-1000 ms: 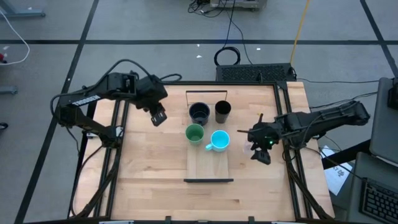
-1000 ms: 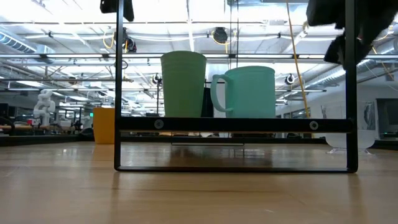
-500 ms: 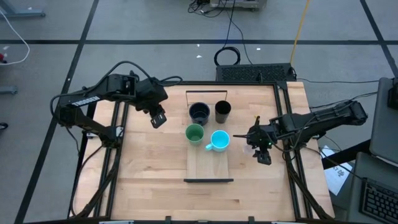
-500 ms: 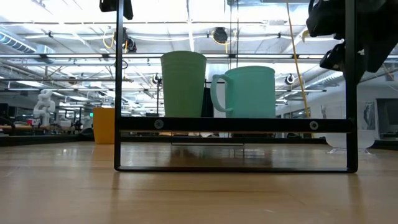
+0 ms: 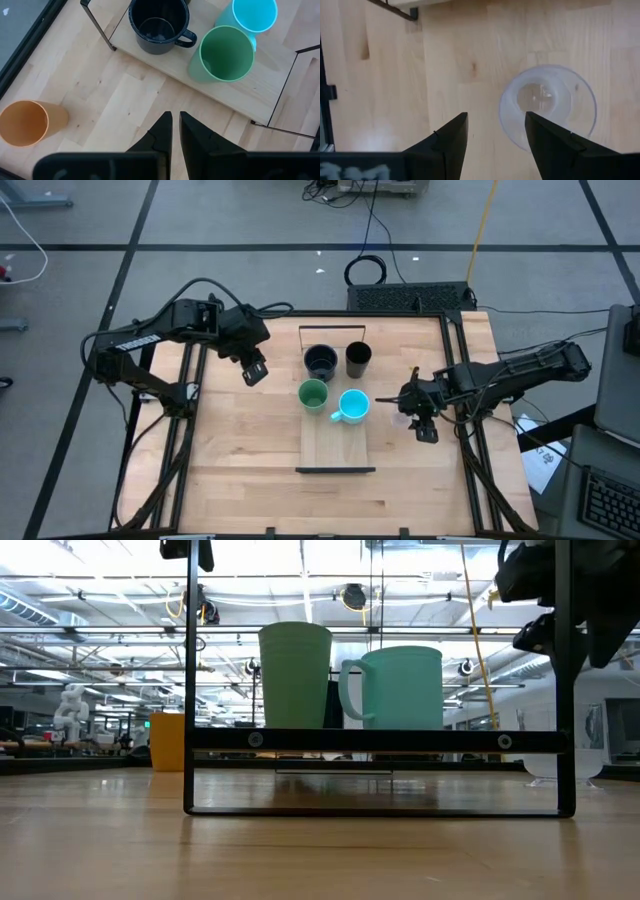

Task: Stack small to large cups/mugs on shelf
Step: Put the transparent mug on the shelf

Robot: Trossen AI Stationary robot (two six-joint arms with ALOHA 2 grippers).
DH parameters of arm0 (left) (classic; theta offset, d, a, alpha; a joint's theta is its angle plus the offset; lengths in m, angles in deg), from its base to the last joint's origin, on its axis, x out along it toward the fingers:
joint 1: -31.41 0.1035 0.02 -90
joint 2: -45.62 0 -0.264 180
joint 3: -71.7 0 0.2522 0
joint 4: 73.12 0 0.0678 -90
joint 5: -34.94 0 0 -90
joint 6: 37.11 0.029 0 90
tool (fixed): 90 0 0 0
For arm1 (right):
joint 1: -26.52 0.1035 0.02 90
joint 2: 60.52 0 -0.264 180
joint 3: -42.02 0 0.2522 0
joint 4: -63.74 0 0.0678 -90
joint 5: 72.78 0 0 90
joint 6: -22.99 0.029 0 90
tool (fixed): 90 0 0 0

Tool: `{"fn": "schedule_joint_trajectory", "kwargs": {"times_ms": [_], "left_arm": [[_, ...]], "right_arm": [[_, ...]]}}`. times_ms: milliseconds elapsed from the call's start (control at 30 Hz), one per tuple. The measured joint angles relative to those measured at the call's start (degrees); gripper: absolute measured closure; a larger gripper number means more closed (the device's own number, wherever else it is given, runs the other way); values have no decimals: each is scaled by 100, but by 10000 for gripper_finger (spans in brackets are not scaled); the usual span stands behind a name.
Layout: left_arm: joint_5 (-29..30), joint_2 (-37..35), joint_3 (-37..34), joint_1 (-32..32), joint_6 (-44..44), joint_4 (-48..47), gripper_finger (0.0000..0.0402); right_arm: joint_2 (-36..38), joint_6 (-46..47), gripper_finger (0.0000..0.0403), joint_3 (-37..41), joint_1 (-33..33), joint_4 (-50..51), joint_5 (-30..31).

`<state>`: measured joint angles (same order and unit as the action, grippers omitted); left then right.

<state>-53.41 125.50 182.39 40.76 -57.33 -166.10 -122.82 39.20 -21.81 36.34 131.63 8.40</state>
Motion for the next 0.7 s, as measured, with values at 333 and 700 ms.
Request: {"fn": "schedule_joint_trajectory", "kwargs": {"times_ms": [333,700], "left_arm": [[0,0,0,0,0,0,369],[-4,0,0,0,-85,-2,369]], "right_arm": [[0,-163,216,0,2,304,-12],[-119,-460,216,0,2,283,149]]}}
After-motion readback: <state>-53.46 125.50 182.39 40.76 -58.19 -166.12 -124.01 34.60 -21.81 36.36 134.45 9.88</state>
